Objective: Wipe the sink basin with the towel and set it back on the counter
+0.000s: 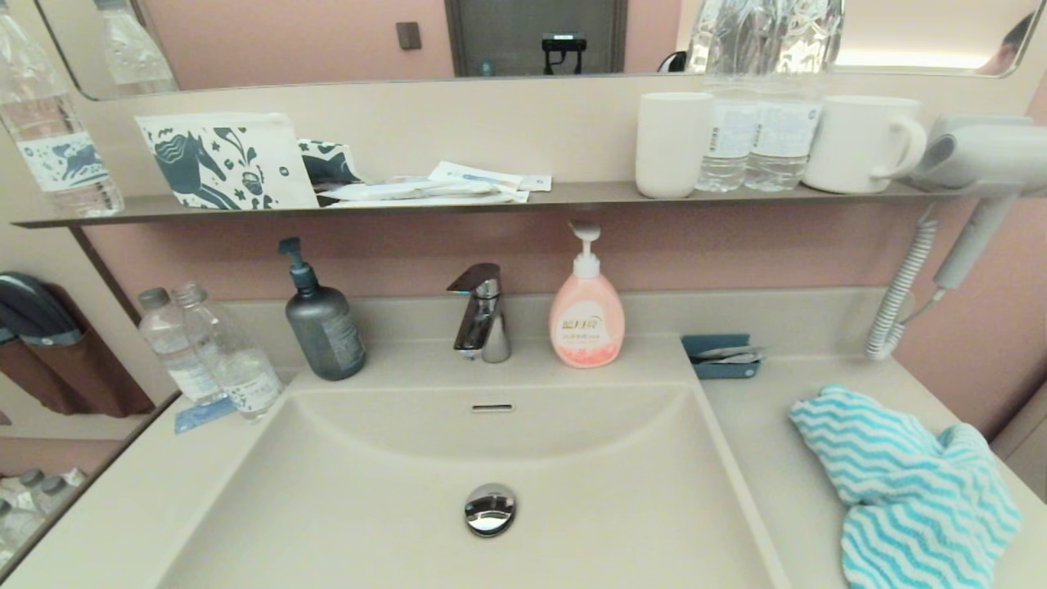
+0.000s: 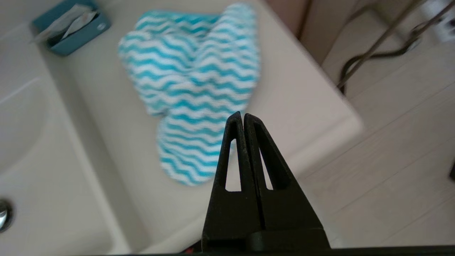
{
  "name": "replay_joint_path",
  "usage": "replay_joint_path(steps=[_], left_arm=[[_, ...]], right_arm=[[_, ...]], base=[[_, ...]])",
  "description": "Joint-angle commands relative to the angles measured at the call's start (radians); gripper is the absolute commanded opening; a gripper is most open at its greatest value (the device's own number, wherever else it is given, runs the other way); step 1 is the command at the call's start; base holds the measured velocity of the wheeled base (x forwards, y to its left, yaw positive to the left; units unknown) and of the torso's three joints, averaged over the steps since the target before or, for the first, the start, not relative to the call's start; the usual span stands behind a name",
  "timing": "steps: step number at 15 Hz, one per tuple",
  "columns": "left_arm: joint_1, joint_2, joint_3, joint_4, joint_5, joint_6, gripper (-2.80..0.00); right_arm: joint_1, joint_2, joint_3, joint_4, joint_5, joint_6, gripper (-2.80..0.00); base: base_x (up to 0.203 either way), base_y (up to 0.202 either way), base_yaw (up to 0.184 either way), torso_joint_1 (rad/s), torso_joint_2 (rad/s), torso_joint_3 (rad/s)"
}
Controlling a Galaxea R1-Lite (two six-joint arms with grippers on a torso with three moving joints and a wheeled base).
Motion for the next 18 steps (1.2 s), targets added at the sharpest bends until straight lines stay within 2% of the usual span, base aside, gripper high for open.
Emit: replay_joint_path(steps=[1,7,11,14,18], left_arm=[[0.000,0.001,0.000,0.000,0.001,0.000,-2.80],[0.001,0.001,0.000,0.000,0.001,0.000,-2.80],[0.000,0.001,0.000,0.000,0.001,0.000,-2.80],[0.000,0.001,0.000,0.000,0.001,0.000,-2.80],[0.000,0.001,0.000,0.000,0.001,0.000,-2.80]], right_arm=[[0.003,-0.240,0.029,0.026,-0.032,-0.048,-2.80],[-0.020,-0.601,0.062,0.089,-0.044,-0.245,-2.80],[0.007,-0.758,0.106,0.070,0.091,-0.291,-2.80],[0.013,-0.818,0.284,-0.101,0.163,-0.297,-2.80],[0.014,-0.866,0.593,-0.433,0.262,-0.335,-2.80]], base=[[0.000,0.000,0.000,0.000,0.00,0.000],[0.000,0.000,0.000,0.000,0.00,0.000],[0.000,0.000,0.000,0.000,0.00,0.000],[0.000,0.000,0.000,0.000,0.00,0.000],[0.000,0.000,0.000,0.000,0.00,0.000]])
